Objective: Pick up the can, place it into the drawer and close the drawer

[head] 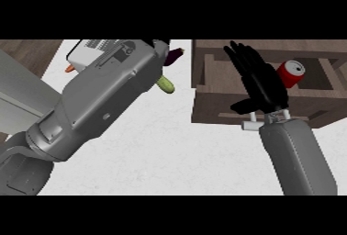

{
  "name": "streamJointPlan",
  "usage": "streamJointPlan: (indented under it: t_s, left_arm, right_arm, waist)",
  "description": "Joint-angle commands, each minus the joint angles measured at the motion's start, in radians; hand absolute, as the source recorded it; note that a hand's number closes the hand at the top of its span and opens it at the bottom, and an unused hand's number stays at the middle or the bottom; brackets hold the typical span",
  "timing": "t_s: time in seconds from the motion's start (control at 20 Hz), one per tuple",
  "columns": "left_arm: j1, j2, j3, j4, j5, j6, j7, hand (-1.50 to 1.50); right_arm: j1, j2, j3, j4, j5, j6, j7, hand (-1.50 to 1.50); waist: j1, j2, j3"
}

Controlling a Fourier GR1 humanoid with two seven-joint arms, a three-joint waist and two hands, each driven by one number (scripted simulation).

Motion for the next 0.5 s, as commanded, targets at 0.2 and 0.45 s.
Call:
streamJointPlan:
  t_s: [0.2,0.45]
  left_arm:
    - [0.076,0.079,0.000,-0.102,-0.052,0.022,0.050,-1.50]
    - [0.118,0.133,0.010,-0.202,-0.067,0.021,0.096,-1.50]
  right_arm:
    - [-0.151,0.021,-0.038,0.426,0.107,-0.260,-0.044,-1.50]
    - [-0.220,0.015,-0.080,0.615,0.136,-0.386,-0.058,-1.50]
  waist:
    - [-0.005,0.007,0.001]
    - [-0.002,0.008,0.001]
